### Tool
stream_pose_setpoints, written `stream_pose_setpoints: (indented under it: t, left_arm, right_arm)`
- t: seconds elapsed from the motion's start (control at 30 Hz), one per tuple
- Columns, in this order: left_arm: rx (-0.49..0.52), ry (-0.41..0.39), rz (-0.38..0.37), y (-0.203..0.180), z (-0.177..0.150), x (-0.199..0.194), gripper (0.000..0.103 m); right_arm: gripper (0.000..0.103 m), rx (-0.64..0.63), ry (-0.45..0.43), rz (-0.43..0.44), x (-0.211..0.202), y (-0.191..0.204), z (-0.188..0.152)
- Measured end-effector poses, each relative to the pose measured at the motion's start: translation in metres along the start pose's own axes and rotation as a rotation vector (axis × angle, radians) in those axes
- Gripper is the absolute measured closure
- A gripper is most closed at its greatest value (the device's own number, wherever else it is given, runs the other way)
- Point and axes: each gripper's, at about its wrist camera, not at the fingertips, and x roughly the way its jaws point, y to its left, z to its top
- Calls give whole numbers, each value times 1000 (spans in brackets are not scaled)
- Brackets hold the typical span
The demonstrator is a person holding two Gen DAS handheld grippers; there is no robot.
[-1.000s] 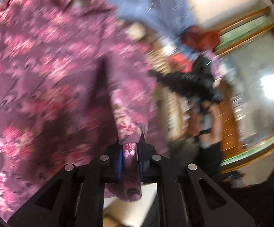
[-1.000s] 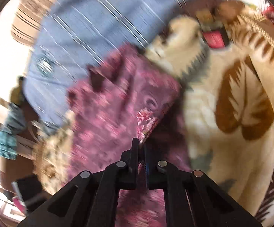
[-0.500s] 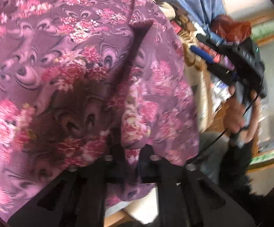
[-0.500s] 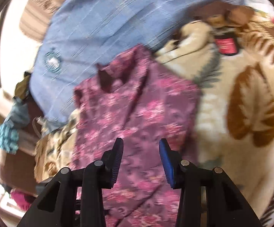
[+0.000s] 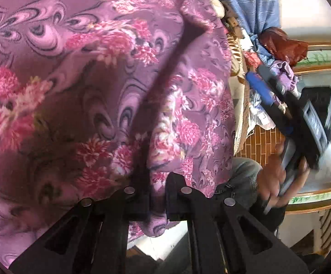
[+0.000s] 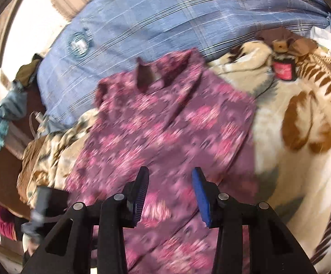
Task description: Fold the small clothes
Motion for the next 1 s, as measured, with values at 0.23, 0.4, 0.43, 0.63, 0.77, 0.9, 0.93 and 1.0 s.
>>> stream_pose_setpoints:
  t: [0.23,0.4,0.43,0.63,0.77,0.9,0.93,1.0]
  left_arm:
    - [2,-136,50,1,-22,-27,75]
    - [-52,-198,23,11,-29,-33,77]
    - [-64,-218,20,11,-28,-33,83]
    - [-21,-202,-27,-7,-29,-30,98]
    - [39,-211,23,-20,-33,-39,98]
    - [44,-148,208,-14,-28,-5,97]
    - [52,-160,212,-17,-29,-7,97]
    - [103,-187,226,-28,-31,-21,90]
  right_arm:
    - [60,46,167,82,28,28,-68]
    - [60,189,178,107,30,14,-96]
    - [60,187,198,124,35,17,-97]
    - [95,110,221,41,43,34,-100]
    - [95,50,132,15,-1,48,-103]
    - [89,50,225,-61,26,38,-122]
    - [89,66,229,-54,33,33,-127]
    - [83,72,193,-30,25,32,-122]
